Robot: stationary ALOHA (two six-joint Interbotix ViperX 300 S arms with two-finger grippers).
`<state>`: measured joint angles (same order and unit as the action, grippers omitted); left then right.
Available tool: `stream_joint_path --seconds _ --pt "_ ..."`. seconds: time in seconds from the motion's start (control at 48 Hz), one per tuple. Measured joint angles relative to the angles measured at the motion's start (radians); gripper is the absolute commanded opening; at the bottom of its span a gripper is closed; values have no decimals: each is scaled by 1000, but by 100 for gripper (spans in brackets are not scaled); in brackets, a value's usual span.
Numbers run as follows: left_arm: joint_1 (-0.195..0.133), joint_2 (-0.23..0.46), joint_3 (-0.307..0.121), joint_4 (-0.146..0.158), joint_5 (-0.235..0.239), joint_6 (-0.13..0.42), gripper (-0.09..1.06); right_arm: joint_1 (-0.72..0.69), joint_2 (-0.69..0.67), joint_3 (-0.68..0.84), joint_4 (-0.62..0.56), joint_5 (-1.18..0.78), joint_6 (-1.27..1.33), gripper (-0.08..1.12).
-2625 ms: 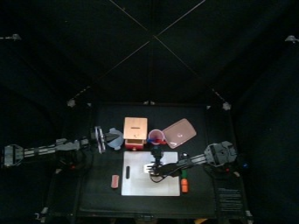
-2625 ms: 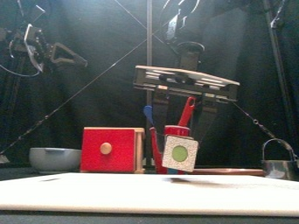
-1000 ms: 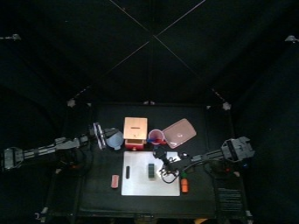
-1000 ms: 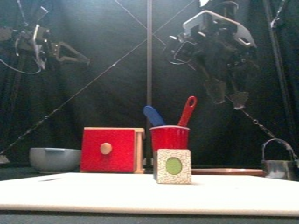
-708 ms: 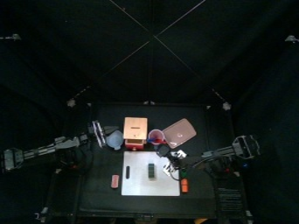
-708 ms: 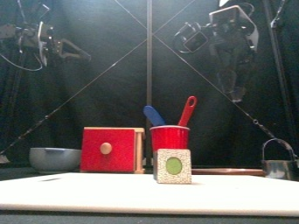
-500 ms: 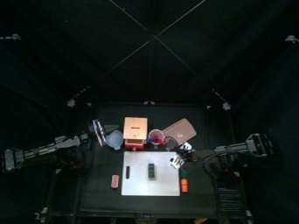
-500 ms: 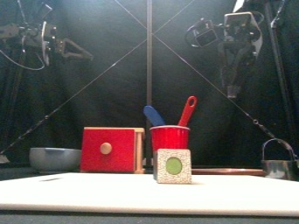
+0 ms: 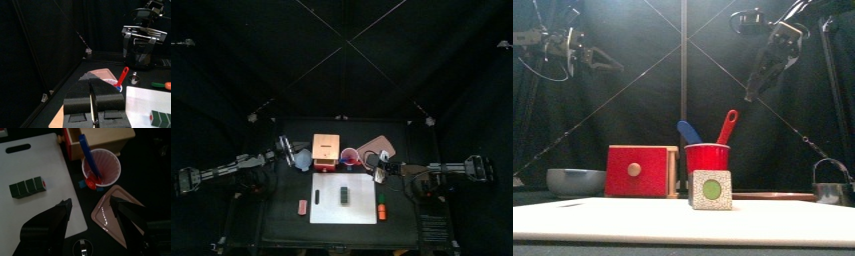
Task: Place sushi on board then cut the sushi with the knife then place the pieces on the plate
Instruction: Pick knife at handle with right hand
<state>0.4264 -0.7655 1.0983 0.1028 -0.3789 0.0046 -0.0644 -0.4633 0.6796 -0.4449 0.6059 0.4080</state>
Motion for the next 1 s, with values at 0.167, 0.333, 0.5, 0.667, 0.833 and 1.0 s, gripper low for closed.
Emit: stream_joint_path --seconds 0.167,0.333,0.5,0.667,0.833,1.0 --pt "0 23 -2 -2 0 0 8 -2 61 -26 2 2 -58 93" --pt "2 41 0 -3 0 0 8 -3 101 -52 -3 5 -92 93" --pt "6 44 0 -3 0 0 8 -21 170 -83 -5 48 -126 93" --pt "11 41 5 -2 0 0 8 -28 236 -158 -18 158 -158 93" --pt "14 41 20 -3 -2 0 8 -23 314 -230 9 275 -262 91" --pt "15 41 31 -3 0 2 8 -20 376 -276 58 322 -353 84"
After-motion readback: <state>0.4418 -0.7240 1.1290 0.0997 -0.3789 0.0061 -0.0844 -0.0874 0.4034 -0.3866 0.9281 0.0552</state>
